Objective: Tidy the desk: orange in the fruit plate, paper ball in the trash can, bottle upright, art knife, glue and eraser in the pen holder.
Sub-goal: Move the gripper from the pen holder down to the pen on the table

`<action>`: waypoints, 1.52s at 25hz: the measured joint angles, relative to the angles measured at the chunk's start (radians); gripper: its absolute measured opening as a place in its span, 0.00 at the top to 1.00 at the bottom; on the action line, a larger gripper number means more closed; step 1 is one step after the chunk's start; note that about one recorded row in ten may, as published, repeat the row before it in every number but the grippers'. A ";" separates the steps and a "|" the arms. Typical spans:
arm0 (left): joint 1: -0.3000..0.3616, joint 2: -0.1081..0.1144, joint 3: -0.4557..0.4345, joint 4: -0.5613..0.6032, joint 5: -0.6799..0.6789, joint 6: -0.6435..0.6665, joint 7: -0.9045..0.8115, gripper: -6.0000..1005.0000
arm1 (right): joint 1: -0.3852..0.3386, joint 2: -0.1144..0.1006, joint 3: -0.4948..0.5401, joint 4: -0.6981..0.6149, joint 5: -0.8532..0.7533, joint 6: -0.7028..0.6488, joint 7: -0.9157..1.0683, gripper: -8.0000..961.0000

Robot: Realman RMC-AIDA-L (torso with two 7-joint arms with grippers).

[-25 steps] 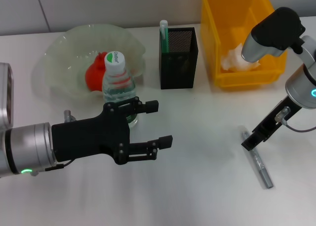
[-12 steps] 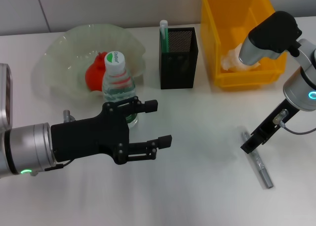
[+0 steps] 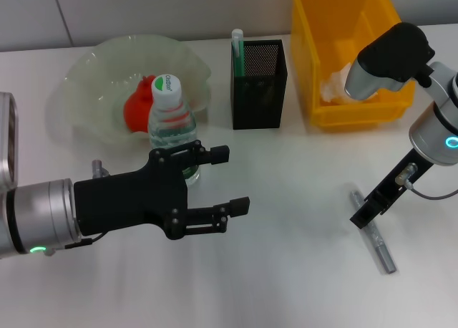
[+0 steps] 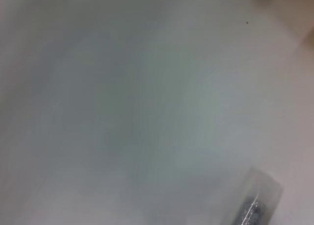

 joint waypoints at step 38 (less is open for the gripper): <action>0.004 0.000 0.002 0.000 0.000 0.003 0.001 0.19 | 0.006 0.000 -0.037 0.020 -0.007 0.020 0.020 0.56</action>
